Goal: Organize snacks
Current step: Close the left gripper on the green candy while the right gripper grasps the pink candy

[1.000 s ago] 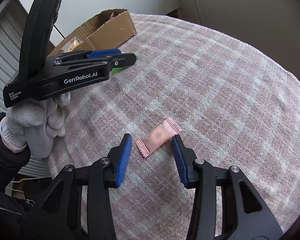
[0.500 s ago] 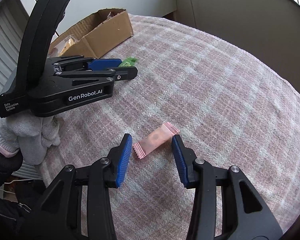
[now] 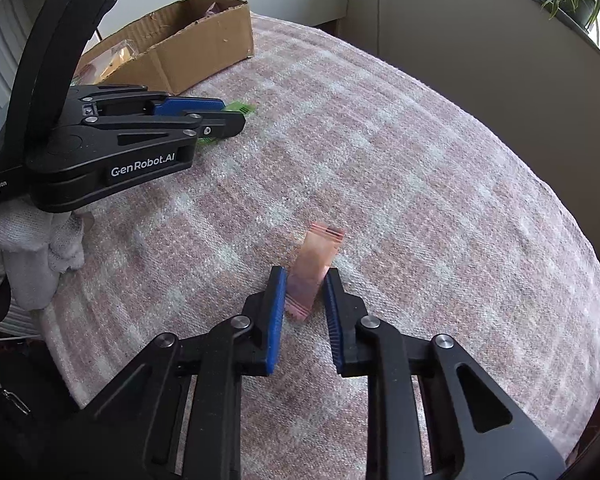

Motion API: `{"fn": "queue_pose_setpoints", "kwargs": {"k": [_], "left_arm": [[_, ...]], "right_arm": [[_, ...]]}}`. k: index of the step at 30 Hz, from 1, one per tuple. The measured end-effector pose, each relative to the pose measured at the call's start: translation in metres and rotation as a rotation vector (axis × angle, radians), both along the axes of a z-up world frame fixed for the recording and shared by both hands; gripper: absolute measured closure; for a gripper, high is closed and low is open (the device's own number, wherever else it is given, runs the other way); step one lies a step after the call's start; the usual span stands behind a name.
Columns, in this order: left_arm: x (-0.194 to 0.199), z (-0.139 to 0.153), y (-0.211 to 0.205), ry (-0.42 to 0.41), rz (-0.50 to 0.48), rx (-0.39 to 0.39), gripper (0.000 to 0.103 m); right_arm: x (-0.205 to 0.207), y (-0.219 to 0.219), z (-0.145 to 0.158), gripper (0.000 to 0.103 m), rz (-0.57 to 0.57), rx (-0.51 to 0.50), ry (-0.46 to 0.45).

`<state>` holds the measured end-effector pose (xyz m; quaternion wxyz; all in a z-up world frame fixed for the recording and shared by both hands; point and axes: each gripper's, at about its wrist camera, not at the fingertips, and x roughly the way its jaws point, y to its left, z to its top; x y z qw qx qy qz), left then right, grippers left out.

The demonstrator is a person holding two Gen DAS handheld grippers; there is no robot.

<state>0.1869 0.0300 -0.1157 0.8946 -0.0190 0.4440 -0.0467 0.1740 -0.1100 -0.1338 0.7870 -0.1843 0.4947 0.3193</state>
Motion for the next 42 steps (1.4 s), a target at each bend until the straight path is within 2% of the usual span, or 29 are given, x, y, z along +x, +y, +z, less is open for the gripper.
{"fn": "queue_pose_setpoints", "kwargs": {"k": [12,25,31,33,35,37,38,39,42], "left_arm": [[-0.03,0.01,-0.001,-0.025,0.002,-0.045,0.084],[-0.063,0.057,0.031,-0.123,0.031,-0.102,0.084],[-0.074,0.07,0.046,-0.149,0.059,-0.098,0.084],[-0.078,0.07,0.053,-0.147,0.068,-0.103,0.084],[-0.079,0.068,0.056,-0.141,0.075,-0.115,0.084],[-0.08,0.064,0.05,-0.141,0.078,-0.12,0.084],[-0.08,0.064,0.051,-0.141,0.079,-0.123,0.084],[-0.081,0.063,0.05,-0.142,0.078,-0.125,0.084],[-0.084,0.064,0.048,-0.146,0.075,-0.123,0.084]], "right_arm": [[-0.003,-0.02,0.003,0.093,-0.085,0.105,0.025],[-0.008,-0.019,0.032,0.098,-0.115,0.168,-0.031],[-0.005,-0.018,0.035,0.099,-0.12,0.15,-0.04],[-0.007,-0.018,0.031,0.099,-0.08,0.147,-0.027],[-0.01,-0.015,0.026,0.098,-0.083,0.09,-0.057],[-0.009,-0.013,0.019,0.085,-0.078,0.055,-0.057],[-0.007,-0.013,0.016,0.071,-0.086,0.043,-0.063],[-0.005,-0.012,0.013,0.066,-0.087,0.028,-0.062],[-0.001,-0.009,0.004,0.066,-0.081,0.005,-0.046]]}}
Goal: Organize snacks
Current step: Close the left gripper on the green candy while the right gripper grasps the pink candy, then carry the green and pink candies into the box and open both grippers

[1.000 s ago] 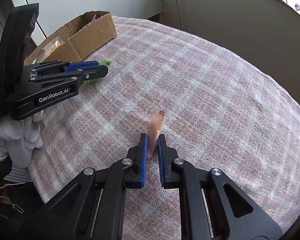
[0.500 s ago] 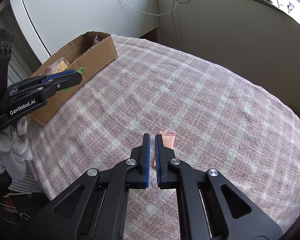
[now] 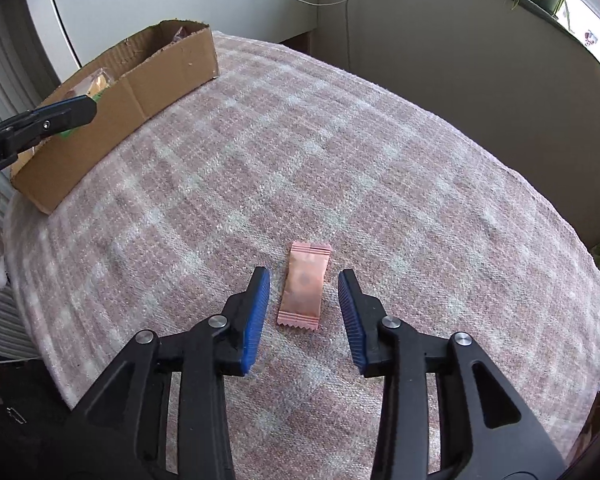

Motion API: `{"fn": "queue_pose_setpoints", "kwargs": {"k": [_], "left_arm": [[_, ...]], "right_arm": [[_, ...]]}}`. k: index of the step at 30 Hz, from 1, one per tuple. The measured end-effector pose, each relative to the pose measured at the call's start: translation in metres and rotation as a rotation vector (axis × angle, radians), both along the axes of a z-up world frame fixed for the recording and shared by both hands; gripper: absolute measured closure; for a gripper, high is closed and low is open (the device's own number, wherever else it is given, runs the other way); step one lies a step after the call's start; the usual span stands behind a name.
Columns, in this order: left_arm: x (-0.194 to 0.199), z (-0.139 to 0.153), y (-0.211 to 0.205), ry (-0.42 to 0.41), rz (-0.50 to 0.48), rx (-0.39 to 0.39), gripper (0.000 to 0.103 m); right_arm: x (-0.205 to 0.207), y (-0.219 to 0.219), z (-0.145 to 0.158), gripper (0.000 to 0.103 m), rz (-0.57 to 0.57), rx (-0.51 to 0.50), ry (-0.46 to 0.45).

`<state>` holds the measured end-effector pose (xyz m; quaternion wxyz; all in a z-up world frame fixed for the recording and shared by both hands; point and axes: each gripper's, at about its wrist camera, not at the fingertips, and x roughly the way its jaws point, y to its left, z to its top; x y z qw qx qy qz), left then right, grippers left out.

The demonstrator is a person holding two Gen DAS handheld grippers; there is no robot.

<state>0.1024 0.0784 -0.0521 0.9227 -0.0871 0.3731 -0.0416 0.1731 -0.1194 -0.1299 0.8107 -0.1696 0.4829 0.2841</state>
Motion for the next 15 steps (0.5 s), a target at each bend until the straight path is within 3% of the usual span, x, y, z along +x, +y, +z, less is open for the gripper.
{"fn": "queue_pose_setpoints", "kwargs": {"k": [2,4,10,15], "left_arm": [[-0.002,0.001,0.001,-0.004,0.002,-0.003,0.084],[-0.005,0.002,0.004,-0.009,0.007,-0.008,0.084],[-0.013,0.008,0.016,-0.028,0.023,-0.029,0.084],[-0.02,0.016,0.029,-0.049,0.036,-0.035,0.084]], "right_arm": [[0.002,0.001,-0.003,0.067,-0.003,-0.005,0.014],[0.004,0.001,-0.004,0.082,-0.007,-0.009,0.011],[0.008,0.001,0.002,0.083,-0.024,0.001,0.018],[0.007,0.01,0.03,0.083,-0.018,0.058,-0.018]]}}
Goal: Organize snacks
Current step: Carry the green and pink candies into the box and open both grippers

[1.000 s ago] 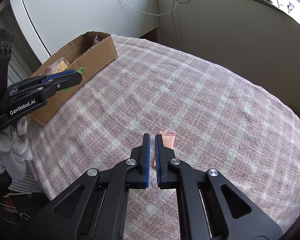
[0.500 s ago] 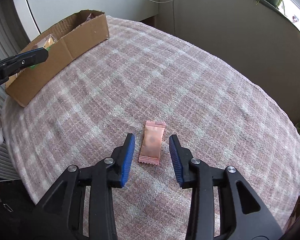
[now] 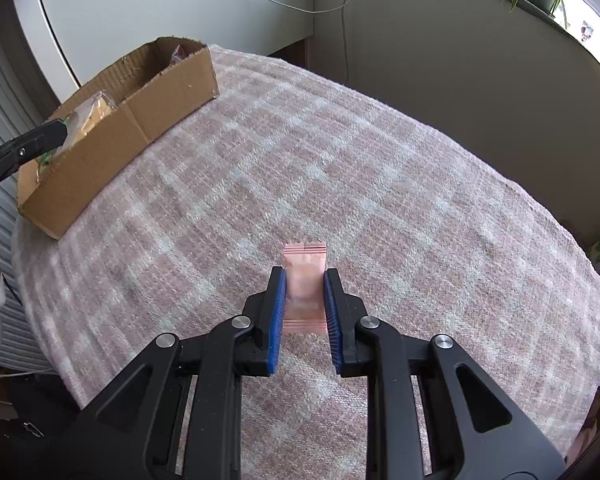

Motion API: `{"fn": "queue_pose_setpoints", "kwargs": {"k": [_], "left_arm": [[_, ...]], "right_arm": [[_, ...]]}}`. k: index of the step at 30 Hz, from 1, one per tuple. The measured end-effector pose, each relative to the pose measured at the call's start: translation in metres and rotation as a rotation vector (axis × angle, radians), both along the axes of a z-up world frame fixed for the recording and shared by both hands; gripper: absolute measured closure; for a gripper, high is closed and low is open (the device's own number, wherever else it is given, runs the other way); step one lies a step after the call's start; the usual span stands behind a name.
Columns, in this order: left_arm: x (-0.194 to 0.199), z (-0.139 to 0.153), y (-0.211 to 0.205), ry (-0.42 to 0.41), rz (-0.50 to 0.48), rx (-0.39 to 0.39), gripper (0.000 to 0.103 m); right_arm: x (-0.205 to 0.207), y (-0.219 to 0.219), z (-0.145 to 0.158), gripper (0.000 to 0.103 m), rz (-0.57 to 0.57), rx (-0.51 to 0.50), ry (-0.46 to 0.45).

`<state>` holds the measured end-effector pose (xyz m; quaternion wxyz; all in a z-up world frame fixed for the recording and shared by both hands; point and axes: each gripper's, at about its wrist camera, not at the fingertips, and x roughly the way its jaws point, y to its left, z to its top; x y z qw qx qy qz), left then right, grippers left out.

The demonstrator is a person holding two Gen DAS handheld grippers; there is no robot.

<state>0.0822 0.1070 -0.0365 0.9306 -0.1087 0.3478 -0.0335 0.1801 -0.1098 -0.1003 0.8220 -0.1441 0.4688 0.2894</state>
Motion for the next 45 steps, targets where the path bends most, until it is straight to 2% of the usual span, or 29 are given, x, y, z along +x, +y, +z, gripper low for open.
{"fn": "queue_pose_setpoints", "kwargs": {"k": [8,14,27,42,44,45], "left_arm": [[-0.006,0.011,0.035,-0.028,0.059,0.012,0.084],[-0.008,0.01,0.06,-0.023,0.104,0.026,0.084],[-0.005,0.005,0.083,0.0,0.148,0.056,0.084],[0.001,0.002,0.089,0.014,0.156,0.077,0.082],[0.001,0.002,0.089,0.016,0.16,0.079,0.082],[0.001,0.002,0.089,0.017,0.163,0.081,0.081]], "right_arm": [[0.008,0.044,0.051,0.083,0.061,0.095,-0.062],[0.017,0.096,0.072,0.083,0.137,0.134,-0.089],[0.031,0.185,0.068,0.083,0.262,0.172,-0.032],[0.041,0.212,0.054,0.082,0.28,0.154,-0.003],[0.041,0.213,0.054,0.08,0.282,0.153,-0.003],[0.042,0.213,0.054,0.073,0.28,0.152,-0.007]]}}
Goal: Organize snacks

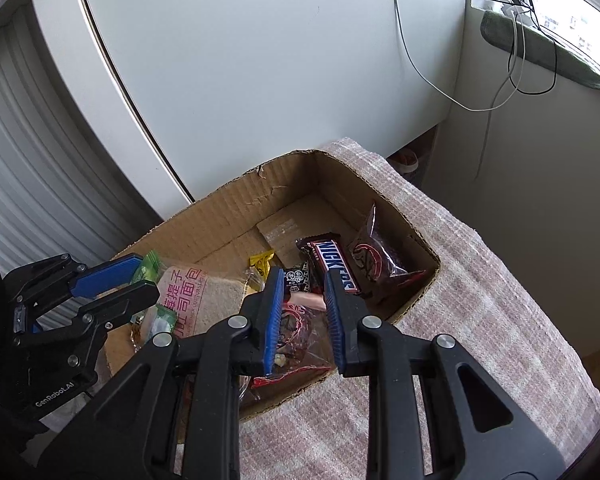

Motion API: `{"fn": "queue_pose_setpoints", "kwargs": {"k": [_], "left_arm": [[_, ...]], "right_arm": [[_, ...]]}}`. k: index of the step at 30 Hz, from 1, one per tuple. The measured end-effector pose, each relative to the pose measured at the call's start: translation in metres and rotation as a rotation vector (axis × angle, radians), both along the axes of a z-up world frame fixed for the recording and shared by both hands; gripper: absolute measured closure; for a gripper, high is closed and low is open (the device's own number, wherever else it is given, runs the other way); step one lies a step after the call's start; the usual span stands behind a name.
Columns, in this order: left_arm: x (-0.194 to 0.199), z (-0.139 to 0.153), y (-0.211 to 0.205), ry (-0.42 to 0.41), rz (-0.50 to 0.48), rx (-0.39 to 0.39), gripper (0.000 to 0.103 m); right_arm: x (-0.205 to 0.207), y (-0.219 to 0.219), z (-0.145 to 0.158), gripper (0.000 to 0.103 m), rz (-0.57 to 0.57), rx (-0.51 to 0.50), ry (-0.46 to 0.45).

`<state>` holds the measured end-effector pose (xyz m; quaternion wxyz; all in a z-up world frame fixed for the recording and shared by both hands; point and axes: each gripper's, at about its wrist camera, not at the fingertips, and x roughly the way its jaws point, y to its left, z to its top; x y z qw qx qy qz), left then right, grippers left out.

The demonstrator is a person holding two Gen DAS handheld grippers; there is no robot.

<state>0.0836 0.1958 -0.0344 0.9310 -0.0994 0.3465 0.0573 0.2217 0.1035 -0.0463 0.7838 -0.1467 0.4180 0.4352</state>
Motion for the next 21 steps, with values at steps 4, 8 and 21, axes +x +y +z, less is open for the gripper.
{"fn": "queue_pose_setpoints", "kwargs": {"k": [4,8,21], "left_arm": [[-0.001,0.001,0.0,-0.009,0.002,0.008,0.062],[-0.003,0.002,-0.002,-0.017,0.006,0.023,0.037],[-0.016,0.008,-0.003,-0.015,0.06,0.038,0.023]], "right_arm": [[-0.001,-0.003,0.005,0.036,-0.016,0.017,-0.03],[-0.004,-0.005,0.011,0.018,-0.029,0.023,-0.07],[-0.01,-0.018,0.018,0.015,-0.07,0.04,-0.089]]}}
